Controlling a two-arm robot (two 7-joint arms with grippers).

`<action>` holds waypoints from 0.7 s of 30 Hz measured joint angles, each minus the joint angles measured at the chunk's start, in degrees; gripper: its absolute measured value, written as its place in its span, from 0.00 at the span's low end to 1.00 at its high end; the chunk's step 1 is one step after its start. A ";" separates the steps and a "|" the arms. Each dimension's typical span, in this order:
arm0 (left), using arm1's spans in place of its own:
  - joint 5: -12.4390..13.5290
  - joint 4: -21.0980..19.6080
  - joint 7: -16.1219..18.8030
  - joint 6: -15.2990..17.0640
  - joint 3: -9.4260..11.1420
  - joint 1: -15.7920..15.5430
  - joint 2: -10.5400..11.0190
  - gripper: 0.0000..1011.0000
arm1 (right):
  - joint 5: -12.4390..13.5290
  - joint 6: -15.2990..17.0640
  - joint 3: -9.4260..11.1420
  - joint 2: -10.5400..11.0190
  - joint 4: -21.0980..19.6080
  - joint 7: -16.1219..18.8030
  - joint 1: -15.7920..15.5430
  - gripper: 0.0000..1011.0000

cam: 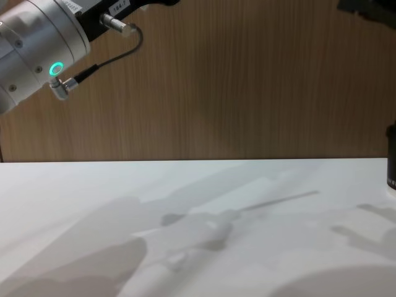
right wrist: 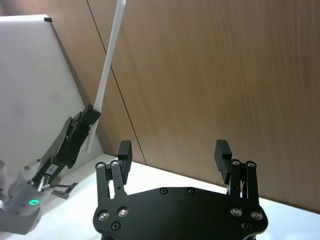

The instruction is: Pick up the straw with one hand, pass it to the other hand, and insert it into the cup.

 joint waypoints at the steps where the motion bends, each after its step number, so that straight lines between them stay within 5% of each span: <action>1: 0.00 0.00 0.00 0.00 0.00 0.00 0.00 0.01 | 0.00 0.00 0.00 0.00 0.00 0.00 0.00 0.99; 21: 0.00 0.00 0.00 0.00 0.00 0.00 0.00 0.01 | 6.87 5.39 -1.12 -0.92 0.96 2.11 5.89 0.99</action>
